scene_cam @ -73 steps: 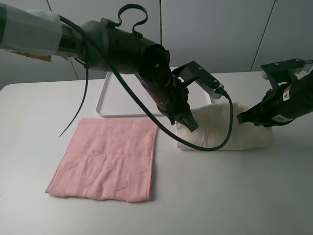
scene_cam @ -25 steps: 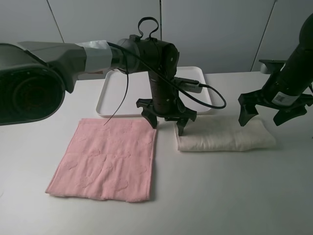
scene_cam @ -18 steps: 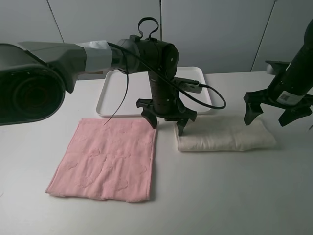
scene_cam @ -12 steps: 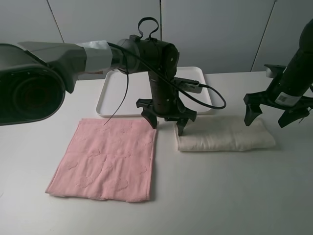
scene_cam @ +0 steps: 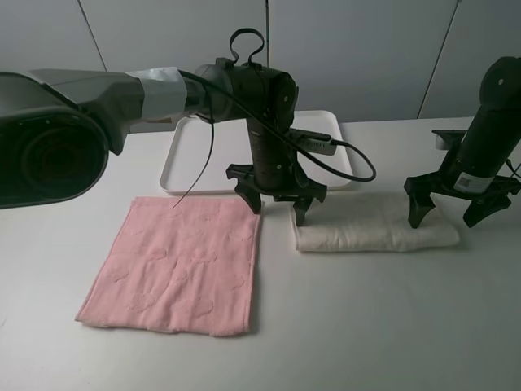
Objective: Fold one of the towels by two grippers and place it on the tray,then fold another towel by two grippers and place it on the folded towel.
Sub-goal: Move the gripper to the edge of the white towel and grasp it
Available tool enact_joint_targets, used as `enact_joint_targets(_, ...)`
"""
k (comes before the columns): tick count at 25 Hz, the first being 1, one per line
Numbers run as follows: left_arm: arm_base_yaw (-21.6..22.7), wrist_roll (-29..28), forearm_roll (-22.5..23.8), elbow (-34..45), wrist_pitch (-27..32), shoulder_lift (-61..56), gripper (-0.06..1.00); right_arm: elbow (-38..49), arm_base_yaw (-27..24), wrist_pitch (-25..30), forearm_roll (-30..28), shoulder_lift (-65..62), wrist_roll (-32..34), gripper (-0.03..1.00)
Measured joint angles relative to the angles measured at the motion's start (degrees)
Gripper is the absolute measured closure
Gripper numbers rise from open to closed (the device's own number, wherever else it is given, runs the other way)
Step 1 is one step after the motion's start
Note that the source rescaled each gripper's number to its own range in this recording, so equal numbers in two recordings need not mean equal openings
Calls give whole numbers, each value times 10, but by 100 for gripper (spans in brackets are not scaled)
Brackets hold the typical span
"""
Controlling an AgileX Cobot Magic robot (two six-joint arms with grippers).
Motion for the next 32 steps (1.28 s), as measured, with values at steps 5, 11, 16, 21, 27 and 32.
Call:
enact_joint_targets(5, 0, 0, 0, 0, 0, 0, -4, 0, 0, -13, -2, 0, 4, 4)
enact_joint_targets(11, 0, 1, 1, 0, 0, 0, -4, 0, 0, -14, -2, 14, 4, 7)
enact_joint_targets(16, 0, 1, 1, 0, 0, 0, -4, 0, 0, -16, -4, 16, 4, 7)
enact_joint_targets(21, 0, 8, 1, 0, 1, 0, -4, 0, 0, -20, -2, 17, 4, 19)
enact_joint_targets(27, 0, 10, 1, 0, 1, 0, -4, -1, 0, -21, 6, 17, 3, 55)
enact_joint_targets(32, 0, 10, 1, 0, 1, 0, -4, -1, 0, -21, 18, 17, -2, 79)
